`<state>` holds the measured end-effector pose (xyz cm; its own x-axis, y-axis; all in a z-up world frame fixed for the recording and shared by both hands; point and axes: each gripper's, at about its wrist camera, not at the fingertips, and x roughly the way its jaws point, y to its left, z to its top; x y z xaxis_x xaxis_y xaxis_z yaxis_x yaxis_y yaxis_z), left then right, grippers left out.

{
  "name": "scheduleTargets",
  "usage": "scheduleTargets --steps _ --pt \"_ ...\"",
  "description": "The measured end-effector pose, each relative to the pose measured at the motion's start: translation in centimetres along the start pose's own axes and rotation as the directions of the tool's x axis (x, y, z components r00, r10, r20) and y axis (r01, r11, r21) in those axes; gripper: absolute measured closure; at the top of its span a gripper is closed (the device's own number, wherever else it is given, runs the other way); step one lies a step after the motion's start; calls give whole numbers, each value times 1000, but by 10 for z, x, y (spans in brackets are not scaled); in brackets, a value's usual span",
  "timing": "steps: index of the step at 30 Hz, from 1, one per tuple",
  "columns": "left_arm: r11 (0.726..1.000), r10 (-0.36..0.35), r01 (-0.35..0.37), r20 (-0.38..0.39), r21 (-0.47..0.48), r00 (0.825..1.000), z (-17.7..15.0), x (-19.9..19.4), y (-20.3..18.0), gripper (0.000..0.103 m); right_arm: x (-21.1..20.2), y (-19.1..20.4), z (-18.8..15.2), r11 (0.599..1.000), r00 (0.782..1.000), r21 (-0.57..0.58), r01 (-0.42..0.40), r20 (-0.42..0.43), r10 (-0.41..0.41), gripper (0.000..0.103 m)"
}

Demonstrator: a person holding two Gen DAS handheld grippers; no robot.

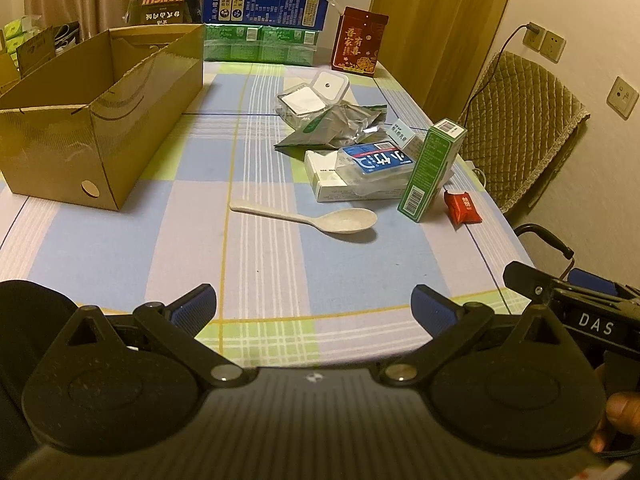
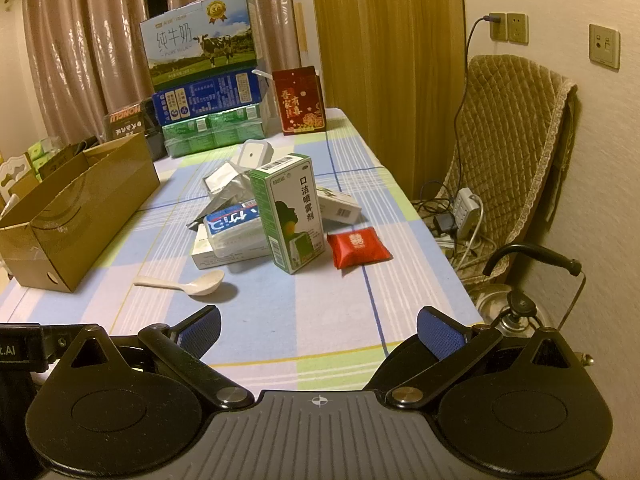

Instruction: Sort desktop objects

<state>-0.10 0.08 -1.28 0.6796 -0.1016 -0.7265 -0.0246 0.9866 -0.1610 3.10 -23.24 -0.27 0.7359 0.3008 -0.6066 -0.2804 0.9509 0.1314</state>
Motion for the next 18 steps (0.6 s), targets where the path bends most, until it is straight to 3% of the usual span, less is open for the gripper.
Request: scheduleTargets --steps 18 --pt "1000 -3 3 -1 -8 1000 0 -1 2 1 0 0 -1 1000 1000 -4 0 0 0 2"
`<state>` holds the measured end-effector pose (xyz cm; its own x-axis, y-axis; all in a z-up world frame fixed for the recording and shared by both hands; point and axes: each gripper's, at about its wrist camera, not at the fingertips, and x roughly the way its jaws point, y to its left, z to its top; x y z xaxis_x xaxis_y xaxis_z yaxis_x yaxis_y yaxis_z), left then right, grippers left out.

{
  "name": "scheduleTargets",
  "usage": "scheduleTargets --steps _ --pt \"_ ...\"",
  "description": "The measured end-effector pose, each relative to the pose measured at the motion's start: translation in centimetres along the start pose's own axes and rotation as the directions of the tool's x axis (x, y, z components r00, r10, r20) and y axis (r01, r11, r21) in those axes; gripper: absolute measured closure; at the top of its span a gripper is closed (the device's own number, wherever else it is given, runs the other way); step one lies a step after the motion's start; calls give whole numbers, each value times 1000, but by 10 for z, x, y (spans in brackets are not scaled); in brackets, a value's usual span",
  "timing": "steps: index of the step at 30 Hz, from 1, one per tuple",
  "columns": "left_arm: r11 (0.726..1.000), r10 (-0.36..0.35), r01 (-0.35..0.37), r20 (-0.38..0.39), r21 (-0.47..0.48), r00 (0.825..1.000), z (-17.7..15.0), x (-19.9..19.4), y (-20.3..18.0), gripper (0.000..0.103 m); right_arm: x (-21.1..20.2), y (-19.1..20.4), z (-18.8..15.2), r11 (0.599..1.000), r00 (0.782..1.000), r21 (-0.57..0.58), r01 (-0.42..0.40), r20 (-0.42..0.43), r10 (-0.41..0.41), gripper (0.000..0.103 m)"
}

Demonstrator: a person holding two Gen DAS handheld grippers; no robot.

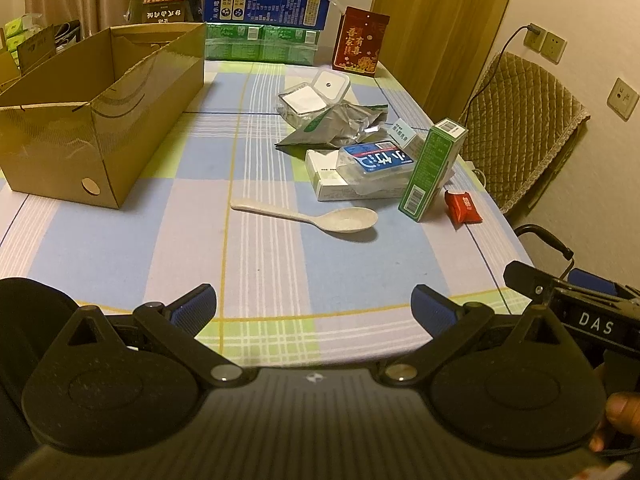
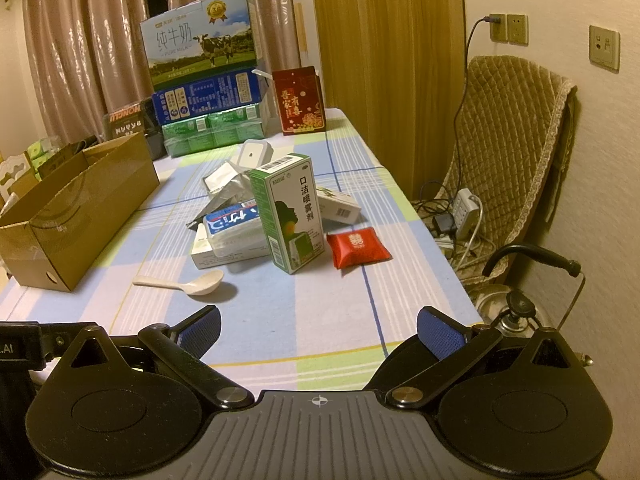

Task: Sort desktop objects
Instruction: 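Move both tools toward the spoon and green box on the table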

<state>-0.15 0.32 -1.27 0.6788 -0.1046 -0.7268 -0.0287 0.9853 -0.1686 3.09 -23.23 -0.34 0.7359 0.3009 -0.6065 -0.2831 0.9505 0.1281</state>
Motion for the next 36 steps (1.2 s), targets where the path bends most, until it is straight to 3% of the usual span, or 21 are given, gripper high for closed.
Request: scheduleTargets --steps 22,29,36 --pt "999 -35 34 39 20 999 12 -16 1 1 -11 8 11 999 1000 -42 28 6 -28 2" --pt "999 -42 42 58 1 997 19 -23 10 1 -12 7 19 1000 1000 -14 -24 -2 24 2" --pt "996 -60 57 46 61 997 28 -17 13 1 -4 9 50 990 995 -103 -92 20 94 2"
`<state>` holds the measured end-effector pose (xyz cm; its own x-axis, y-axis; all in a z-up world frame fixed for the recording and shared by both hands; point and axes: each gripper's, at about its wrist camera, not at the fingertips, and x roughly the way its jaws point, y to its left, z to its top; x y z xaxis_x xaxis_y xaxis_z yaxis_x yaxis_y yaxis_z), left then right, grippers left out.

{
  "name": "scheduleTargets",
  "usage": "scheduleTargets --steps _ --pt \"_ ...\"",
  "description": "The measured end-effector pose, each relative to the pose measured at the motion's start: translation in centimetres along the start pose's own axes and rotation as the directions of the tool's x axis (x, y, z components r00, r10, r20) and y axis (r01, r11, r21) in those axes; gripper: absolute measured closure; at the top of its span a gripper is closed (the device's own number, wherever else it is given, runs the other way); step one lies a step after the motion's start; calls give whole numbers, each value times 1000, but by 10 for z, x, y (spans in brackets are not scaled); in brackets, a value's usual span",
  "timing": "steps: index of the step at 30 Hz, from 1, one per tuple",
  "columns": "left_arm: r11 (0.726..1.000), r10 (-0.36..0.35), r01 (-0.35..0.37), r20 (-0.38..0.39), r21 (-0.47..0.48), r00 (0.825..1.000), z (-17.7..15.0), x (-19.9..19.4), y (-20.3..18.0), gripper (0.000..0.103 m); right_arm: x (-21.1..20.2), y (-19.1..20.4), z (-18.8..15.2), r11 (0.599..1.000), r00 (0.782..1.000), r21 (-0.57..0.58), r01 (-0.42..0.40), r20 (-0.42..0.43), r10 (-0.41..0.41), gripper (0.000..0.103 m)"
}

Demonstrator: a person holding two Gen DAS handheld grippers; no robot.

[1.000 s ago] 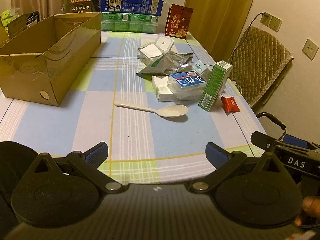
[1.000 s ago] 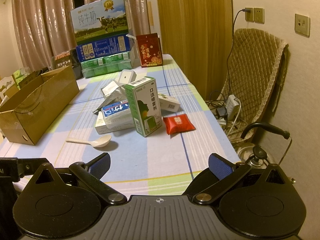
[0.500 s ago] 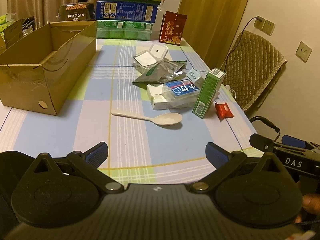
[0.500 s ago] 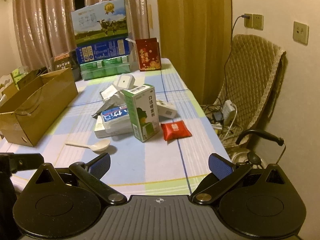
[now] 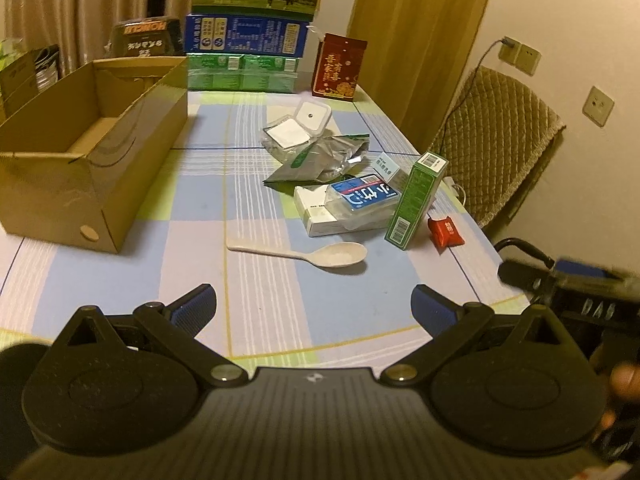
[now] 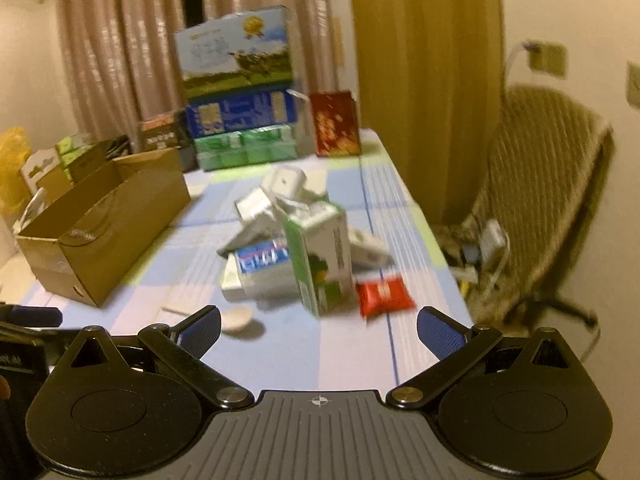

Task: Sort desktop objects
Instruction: 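Move both tools toward the spoon and green box on the table, then grasp the green spray box with the right tool while the left tool lowers toward the white spoon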

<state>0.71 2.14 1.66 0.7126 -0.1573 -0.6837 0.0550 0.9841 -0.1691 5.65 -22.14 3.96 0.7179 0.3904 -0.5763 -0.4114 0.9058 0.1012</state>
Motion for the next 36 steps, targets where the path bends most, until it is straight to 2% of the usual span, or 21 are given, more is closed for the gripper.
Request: scheduleTargets --steps 5,9,16,21,23,25,29,31,34,36 --pt "996 -11 15 -39 82 999 14 19 5 1 20 -2 22 993 1000 -118 -5 -10 4 2" --pt "980 -41 55 -77 190 996 27 38 3 1 44 -10 33 980 998 -194 -40 -55 30 2" --pt "914 -116 159 -133 373 984 45 70 1 1 87 -14 42 934 989 -339 -116 -123 78 2" --pt "876 -158 217 -170 432 973 51 97 4 3 120 -16 40 910 981 -381 -163 -161 108 2" --pt "860 -173 243 -192 448 966 52 108 5 10 134 -18 39 908 977 -380 -174 -179 112 2" --pt "845 -184 262 -207 466 961 52 117 5 11 145 -18 39 901 974 -390 -189 -191 122 2" --pt "809 -203 297 -232 507 951 52 133 3 12 163 -17 37 890 966 -401 -218 -217 139 13" --pt "796 -213 314 -246 518 945 52 140 3 13 170 -18 36 891 963 -395 -225 -227 142 16" --pt "789 -216 326 -262 520 941 53 151 3 16 177 -20 34 891 960 -391 -233 -238 146 22" --pt "787 -226 338 -269 516 936 53 156 3 16 180 -21 33 889 957 -391 -240 -248 150 33"
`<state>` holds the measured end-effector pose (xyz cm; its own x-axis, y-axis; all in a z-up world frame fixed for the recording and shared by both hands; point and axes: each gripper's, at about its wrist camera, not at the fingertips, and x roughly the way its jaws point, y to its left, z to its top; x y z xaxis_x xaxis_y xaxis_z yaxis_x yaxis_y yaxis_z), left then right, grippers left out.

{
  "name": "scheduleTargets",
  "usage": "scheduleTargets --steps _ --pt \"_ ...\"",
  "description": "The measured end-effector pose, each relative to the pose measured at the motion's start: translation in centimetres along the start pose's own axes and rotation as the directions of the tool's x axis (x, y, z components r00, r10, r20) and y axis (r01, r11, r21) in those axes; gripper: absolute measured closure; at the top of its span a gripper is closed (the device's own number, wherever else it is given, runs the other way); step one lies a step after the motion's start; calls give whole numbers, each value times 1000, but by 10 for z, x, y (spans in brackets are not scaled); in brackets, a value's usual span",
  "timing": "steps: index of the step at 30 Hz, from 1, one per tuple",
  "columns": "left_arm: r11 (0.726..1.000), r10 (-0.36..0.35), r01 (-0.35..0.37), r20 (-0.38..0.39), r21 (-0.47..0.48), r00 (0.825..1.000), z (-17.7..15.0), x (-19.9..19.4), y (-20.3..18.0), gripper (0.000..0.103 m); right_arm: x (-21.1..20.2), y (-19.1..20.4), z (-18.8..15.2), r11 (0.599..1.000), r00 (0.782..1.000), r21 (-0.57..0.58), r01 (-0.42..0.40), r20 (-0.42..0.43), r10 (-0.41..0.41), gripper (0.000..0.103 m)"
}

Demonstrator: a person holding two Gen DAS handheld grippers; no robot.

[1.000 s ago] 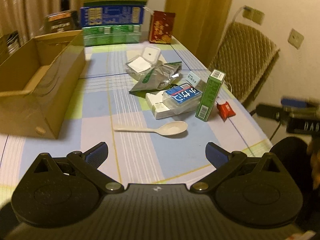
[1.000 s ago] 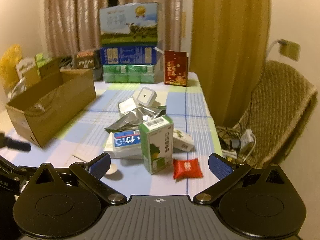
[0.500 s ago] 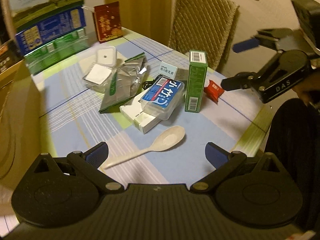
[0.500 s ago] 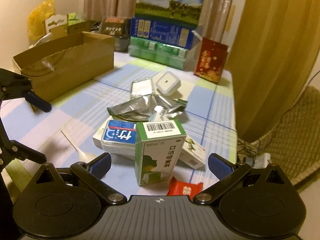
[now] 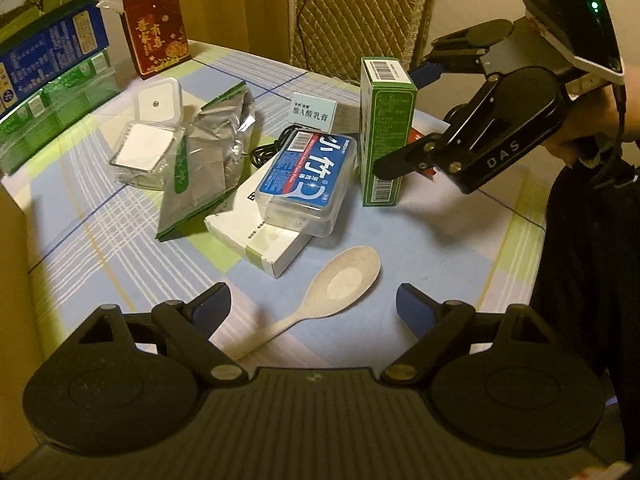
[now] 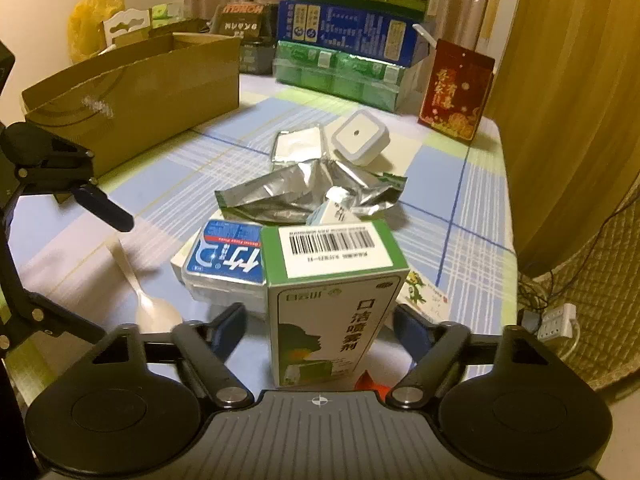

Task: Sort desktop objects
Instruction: 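Grasp the green spray box with the right tool while the left tool lowers toward the white spoon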

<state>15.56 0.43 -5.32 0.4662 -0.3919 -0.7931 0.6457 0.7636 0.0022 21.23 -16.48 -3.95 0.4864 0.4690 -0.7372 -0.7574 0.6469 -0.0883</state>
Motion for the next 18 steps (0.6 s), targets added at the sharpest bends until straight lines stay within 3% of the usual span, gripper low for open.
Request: scheduleTargets --steps 2,5,13,18 --pt "1000 -13 13 -1 8 1000 0 4 1 17 1 -1 -1 1000 1000 1 -3 -6 3 45" --pt "999 -36 36 -6 33 999 1 9 2 20 -2 -1 1 1000 1000 10 -13 11 12 49" --pt "990 -94 96 -25 107 995 3 22 2 30 -9 -2 1 999 1000 44 -19 18 18 50" --pt "980 -133 141 -67 143 989 4 38 4 51 -13 -1 -1 998 1000 61 -24 22 23 50"
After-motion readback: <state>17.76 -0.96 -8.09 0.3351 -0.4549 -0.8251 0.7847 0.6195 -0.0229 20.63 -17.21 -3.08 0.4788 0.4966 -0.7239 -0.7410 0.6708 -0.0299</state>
